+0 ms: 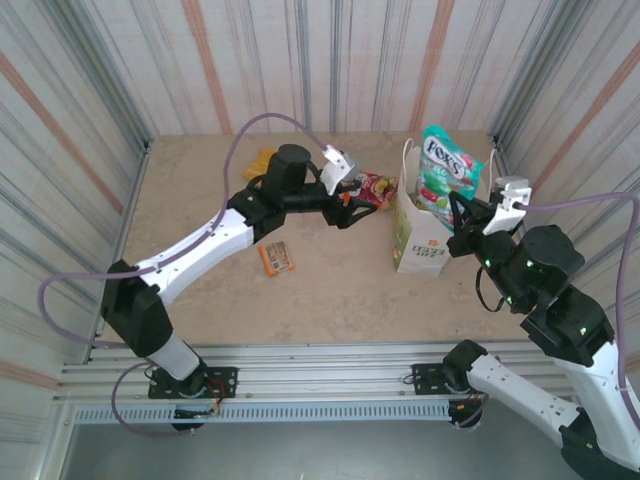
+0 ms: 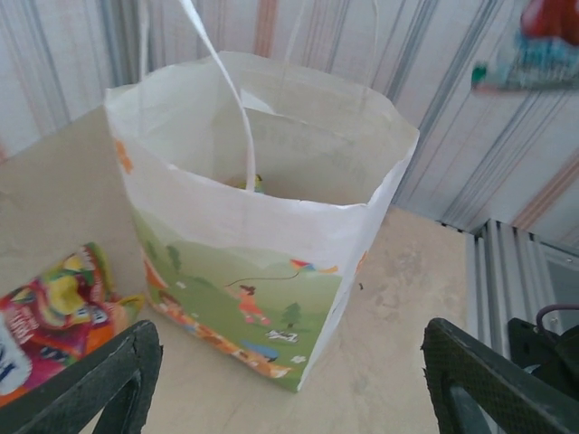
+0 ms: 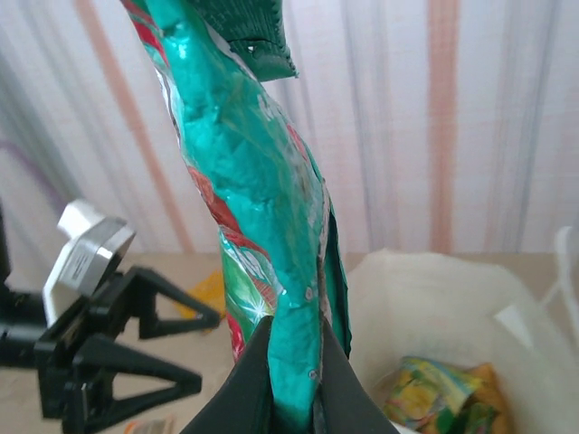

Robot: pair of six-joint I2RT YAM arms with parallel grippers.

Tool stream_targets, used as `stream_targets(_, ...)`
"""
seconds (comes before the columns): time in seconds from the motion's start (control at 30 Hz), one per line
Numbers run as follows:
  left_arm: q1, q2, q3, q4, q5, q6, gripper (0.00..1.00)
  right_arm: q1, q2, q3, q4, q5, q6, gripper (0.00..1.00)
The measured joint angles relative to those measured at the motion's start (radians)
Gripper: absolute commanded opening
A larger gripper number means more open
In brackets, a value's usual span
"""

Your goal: Place the snacks into the paper bag

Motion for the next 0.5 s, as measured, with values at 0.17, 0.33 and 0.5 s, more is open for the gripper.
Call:
stream_targets(0.17,-0.013,0.084,0.085,0.035,0.033,-0.047,0.76,-0.043,0.045,0.03,0.008,0.089,-0.027,0.0)
stream_targets(0.33,-0.029,0.153,0.178,0.061,0.023,-0.078,0.73,-0.161,0.128,0.058,-0.006,0.048,-0.046,0.0)
stream_targets(0.5,-0.036,0.217,0.255,0.071,-0.01,-0.115,0.69,-0.361,0.233,0.103,-0.055,-0.122,-0.011,0.0)
